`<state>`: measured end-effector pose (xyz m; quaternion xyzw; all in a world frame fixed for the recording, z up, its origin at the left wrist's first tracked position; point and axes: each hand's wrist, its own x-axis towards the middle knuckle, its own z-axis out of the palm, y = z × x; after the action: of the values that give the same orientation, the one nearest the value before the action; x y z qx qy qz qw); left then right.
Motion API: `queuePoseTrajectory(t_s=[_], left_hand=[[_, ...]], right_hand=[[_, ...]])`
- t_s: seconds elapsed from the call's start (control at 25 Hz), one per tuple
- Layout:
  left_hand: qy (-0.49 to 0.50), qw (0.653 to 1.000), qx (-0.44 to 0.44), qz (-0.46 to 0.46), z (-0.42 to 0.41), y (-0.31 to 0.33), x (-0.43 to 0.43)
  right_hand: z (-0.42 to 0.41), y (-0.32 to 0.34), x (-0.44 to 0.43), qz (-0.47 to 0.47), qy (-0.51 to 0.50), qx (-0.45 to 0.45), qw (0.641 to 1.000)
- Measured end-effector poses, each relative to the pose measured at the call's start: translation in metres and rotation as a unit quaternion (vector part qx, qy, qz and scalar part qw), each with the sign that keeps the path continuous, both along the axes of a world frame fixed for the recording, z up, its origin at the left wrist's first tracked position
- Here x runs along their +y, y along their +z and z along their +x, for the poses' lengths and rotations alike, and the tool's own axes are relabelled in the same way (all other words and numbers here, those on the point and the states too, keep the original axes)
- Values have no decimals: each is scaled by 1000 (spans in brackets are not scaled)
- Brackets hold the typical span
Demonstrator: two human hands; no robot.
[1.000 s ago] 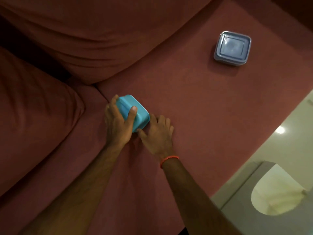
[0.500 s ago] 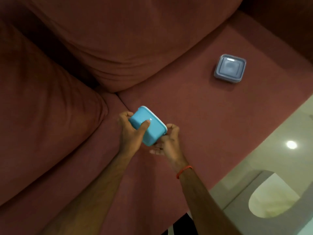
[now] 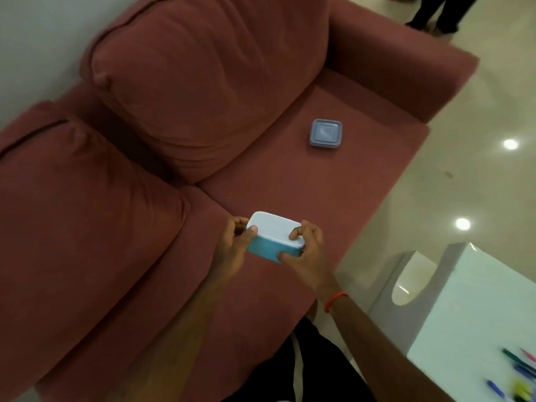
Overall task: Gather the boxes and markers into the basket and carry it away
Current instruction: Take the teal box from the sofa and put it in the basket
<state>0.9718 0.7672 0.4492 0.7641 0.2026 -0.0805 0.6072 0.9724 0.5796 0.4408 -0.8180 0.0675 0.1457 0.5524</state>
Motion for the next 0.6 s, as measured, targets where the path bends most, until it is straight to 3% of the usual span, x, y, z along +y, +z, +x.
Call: queuePoseTrajectory(t_s=[0.2,0.6], left_hand=[[-104,992,26,65,-10,23,-43],[-293,951,28,91,-50,38,-160]], right_hand=[[-40,27,-52,-53,-31,-26,998],[-148,32,-132,-198,-161,-57,965]])
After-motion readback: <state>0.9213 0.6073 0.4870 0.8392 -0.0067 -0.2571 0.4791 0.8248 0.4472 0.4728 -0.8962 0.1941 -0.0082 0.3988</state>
